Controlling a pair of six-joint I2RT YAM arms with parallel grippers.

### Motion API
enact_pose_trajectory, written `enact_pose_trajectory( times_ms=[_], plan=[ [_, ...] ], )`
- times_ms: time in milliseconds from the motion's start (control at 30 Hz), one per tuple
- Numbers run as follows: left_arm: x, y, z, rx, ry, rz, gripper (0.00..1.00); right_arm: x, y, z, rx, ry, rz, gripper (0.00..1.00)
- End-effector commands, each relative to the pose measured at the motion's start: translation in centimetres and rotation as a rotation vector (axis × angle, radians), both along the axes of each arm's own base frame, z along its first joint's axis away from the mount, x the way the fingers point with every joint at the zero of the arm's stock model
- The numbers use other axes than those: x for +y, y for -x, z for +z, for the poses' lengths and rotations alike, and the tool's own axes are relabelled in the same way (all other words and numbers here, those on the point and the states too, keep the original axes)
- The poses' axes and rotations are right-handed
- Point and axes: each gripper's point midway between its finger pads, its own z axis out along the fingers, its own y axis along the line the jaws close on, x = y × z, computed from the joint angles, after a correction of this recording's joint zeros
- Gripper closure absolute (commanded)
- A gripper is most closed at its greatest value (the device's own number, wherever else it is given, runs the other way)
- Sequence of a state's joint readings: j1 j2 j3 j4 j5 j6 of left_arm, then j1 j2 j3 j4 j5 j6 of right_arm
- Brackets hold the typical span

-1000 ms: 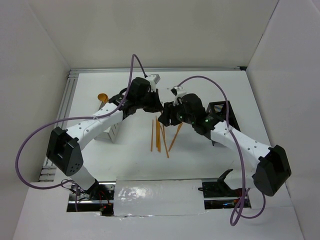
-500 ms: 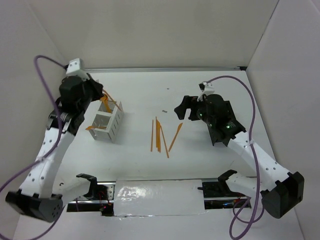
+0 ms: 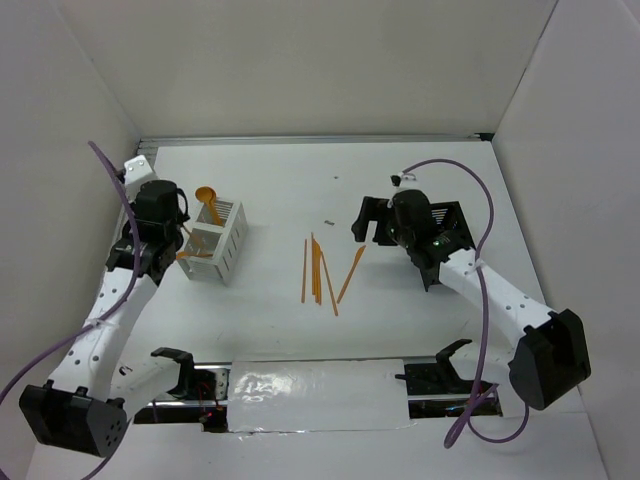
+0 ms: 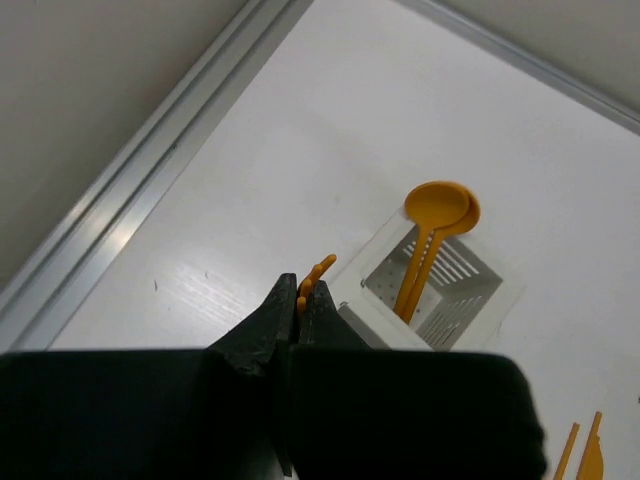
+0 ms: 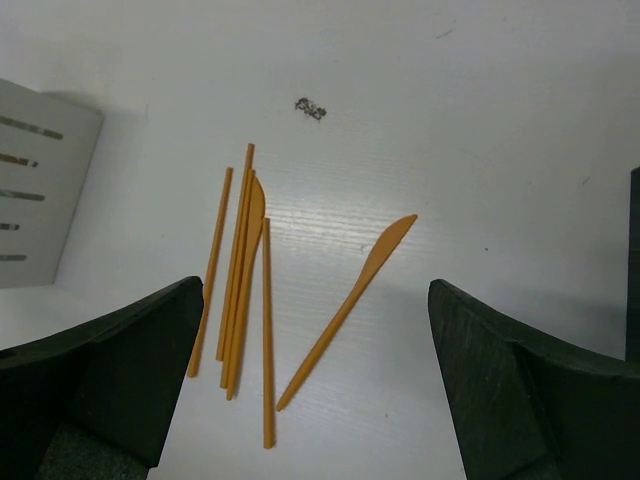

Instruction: Sort the eating utensils into containers

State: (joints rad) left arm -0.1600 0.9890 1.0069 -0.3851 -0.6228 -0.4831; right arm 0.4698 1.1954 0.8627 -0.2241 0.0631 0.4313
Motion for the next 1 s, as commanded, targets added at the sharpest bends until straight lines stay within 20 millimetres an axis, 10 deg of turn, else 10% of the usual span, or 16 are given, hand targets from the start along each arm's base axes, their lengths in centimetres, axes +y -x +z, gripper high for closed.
enact_pose_trajectory(
  times_ms=[0,267,433,800,967],
  plan=[
    [0.6,1.3,-1.1,0.002,0.093,0.170,1.00,-1.2,-0.3,-0.7,-0.003,-0.002,-0.068,0.00],
    [-1.0,4.8,-7.8,0.125,0.315,0.440,1.00,-2.3,0.5,-2.6,0.042,-0.005,-0.137,0.00],
    [0.0,8.6,-9.1,0.212,0.309,0.651,0.64,-3.2,1.7,-5.1,0.109,0.007,-0.192,0.02],
    [-3.0,6.0,-2.5,0.126,0.244,0.408,0.03,-2.4,2.7,-9.0,0.198,0.011,-0.185,0.13],
    [-6.8,-0.9,8.1,-0.186,-0.026,-0.125,0.00,-1.7,3.3,-11.3,0.250,0.041,-0.174,0.17]
  ],
)
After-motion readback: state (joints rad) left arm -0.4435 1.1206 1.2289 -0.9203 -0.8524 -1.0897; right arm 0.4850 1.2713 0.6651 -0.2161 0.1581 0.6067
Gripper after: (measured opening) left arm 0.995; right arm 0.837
